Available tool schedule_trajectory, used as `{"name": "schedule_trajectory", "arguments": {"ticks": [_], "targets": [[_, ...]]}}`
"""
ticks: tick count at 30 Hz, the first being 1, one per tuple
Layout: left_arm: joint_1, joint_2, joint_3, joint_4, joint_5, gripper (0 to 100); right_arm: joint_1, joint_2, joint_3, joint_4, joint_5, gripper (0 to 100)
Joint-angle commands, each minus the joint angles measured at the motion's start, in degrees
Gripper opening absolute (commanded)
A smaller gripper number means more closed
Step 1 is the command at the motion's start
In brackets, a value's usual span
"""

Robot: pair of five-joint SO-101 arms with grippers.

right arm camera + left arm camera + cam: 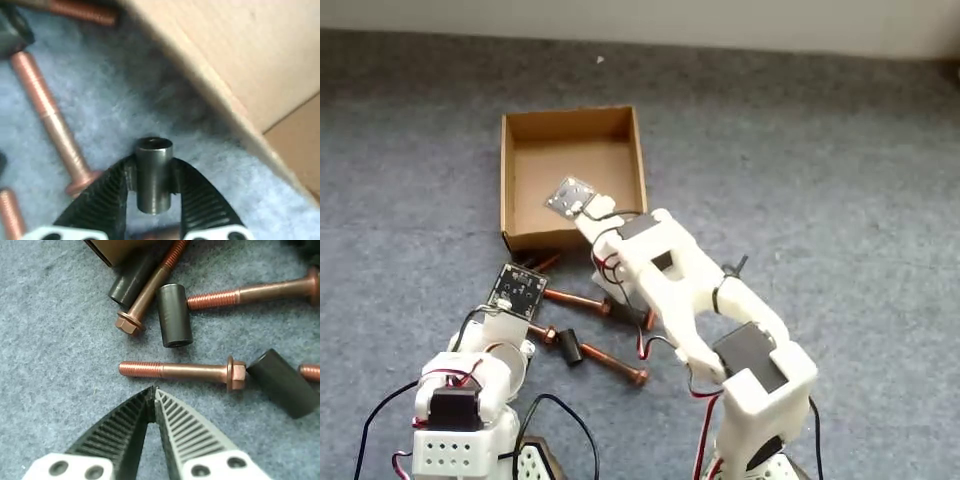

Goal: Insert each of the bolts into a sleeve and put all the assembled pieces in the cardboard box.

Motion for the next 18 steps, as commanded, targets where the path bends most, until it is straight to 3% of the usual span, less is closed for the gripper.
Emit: {"name": "schedule_trajectory", "arguments": {"ticks": [1,18], "targets": [[-0.3,-0.1,1.1,0.2,-0.1,1,1.0,-10.7,-0.7,4.3,0.0,0.5],[-0.3,-0.1,1.1,0.2,-0.1,1,18.2,-49.6,21.5,10.2,-13.6,0.5]]}}
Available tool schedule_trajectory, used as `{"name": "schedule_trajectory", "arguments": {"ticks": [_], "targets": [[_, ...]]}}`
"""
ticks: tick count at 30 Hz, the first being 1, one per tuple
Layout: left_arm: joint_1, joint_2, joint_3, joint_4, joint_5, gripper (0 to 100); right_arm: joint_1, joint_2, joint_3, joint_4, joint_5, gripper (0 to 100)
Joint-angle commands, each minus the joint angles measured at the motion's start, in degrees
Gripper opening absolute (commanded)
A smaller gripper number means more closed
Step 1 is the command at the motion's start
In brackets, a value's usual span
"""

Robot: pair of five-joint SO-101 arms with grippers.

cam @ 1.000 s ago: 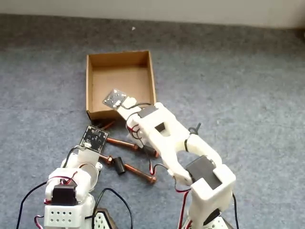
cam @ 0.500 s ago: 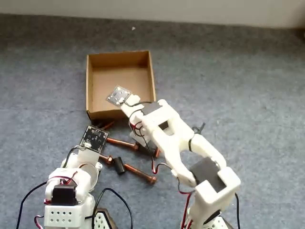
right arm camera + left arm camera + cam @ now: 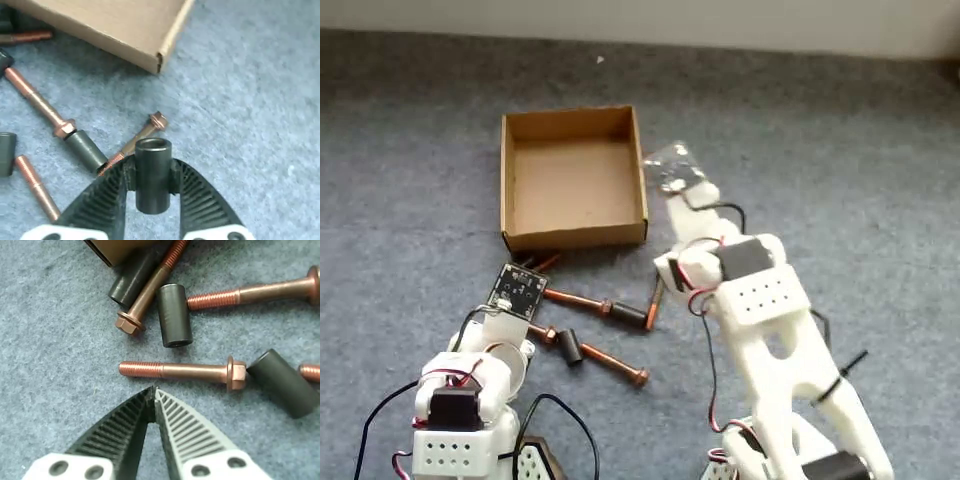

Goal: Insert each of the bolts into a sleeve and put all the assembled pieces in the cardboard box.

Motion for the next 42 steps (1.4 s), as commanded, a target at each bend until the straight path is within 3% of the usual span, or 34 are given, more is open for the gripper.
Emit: {"name": "schedule_trajectory", "arguments": {"ticks": [1,8,11,20,27,42], "targets": [[-0.3,-0.1,1.1,0.2,-0.1,1,5.1,-7.8,3.4,0.4,-2.3,0.5],[-0.3,-0.1,1.1,0.2,-0.1,1,11.5,-18.3,14.2,-3.0,-3.3,0.5],[-0.3,-0.1,1.1,0.2,-0.1,1,12.2,-22.5,21.1,-8.3,-6.6,0.5],[-0.3,-0.1,1.1,0.2,-0.1,1,12.3,-33.1,32.0,-15.1,-6.9,0.5],[-0.3,-0.1,1.1,0.2,-0.1,1,12.3,-40.7,36.6,-15.4,-10.4,0.5],[3.1,-0.1,1.1,0.2,-0.2,2,12.4,-61.1,46.0,-15.4,-10.1,0.5]]}}
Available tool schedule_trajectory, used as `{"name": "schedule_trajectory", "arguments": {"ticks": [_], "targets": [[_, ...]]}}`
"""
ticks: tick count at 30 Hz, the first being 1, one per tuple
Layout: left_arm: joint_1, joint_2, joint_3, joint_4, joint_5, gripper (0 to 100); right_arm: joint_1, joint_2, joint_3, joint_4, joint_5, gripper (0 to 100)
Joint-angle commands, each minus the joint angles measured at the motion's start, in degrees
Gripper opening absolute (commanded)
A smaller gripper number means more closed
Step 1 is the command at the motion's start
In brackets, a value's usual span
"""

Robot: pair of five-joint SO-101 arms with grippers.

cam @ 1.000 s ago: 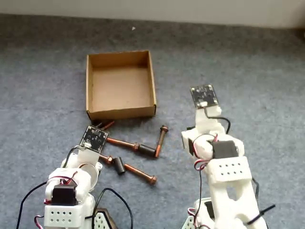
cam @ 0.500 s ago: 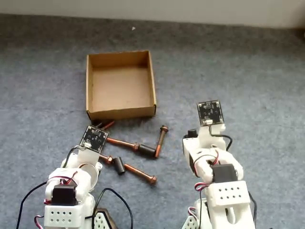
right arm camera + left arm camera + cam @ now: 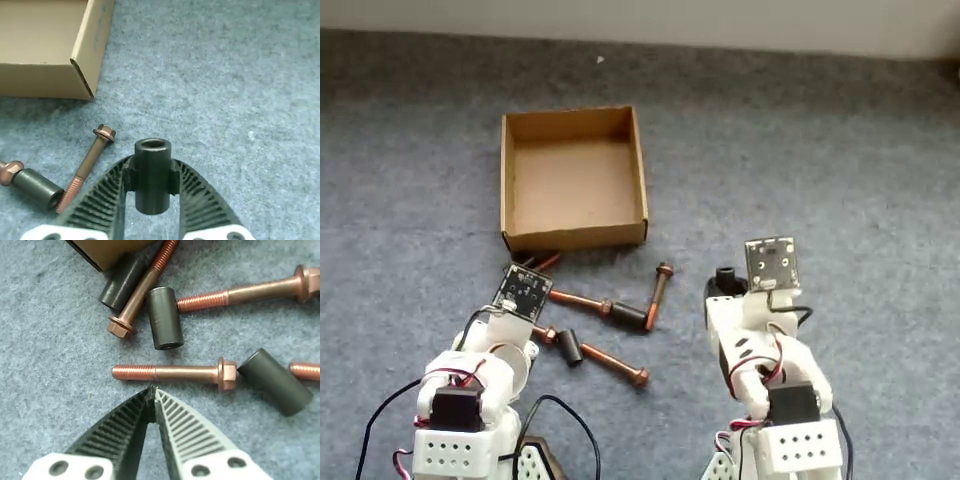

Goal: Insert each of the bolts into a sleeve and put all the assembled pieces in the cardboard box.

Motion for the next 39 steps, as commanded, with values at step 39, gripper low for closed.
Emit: {"name": "schedule_trajectory", "arguments": {"ticks": [39], "targets": [[6.1,40.0,-43.3,1.6,-13.3,16,4.0,-5.4,0.0,-1.4,-0.1,0.5]]}}
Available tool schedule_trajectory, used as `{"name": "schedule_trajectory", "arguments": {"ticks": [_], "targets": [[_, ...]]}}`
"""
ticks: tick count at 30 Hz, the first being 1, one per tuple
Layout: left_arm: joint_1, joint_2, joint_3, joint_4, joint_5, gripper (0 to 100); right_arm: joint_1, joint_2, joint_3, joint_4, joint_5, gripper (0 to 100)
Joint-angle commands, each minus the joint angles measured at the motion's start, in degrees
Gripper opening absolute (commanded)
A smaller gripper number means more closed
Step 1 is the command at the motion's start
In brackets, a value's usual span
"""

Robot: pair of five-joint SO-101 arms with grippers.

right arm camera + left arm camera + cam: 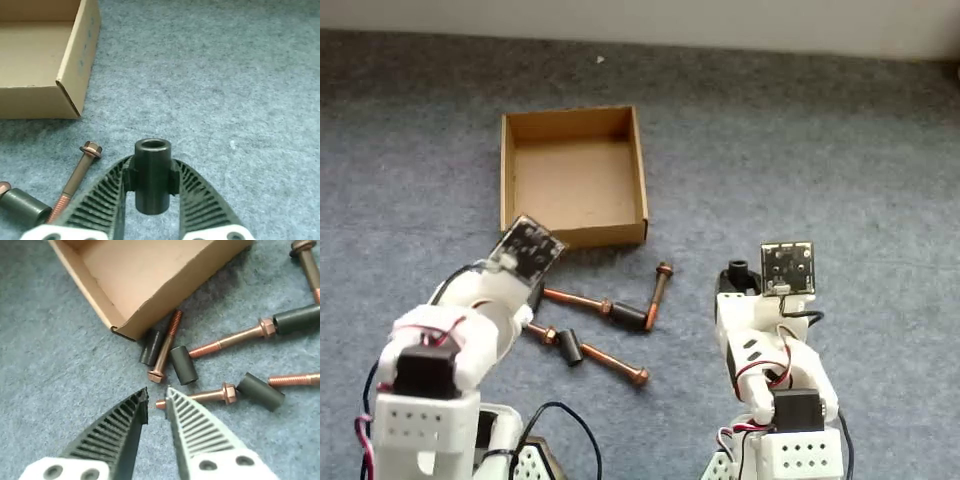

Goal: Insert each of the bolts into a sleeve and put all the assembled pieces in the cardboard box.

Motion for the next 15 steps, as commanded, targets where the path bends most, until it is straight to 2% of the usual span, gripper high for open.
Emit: {"name": "schedule_trajectory", "arguments": {"ticks": [1,3,11,15], "targets": [[5.4,10.4,-6.8,-0.3,-1.8,16,0.5,-1.1,-0.7,-1.4,-0.1,0.5],[7.5,14.7,-9.5,-0.4,-2.4,16,0.5,-1.1,-0.7,-1.4,-0.1,0.5],[15.3,35.6,-16.9,-0.4,-15.9,16,0.5,-1.1,-0.7,-1.4,-0.1,0.5],[19.1,45.8,-19.7,-1.8,-18.8,16,0.4,-1.1,-0.6,-1.4,-0.1,0.5]]}}
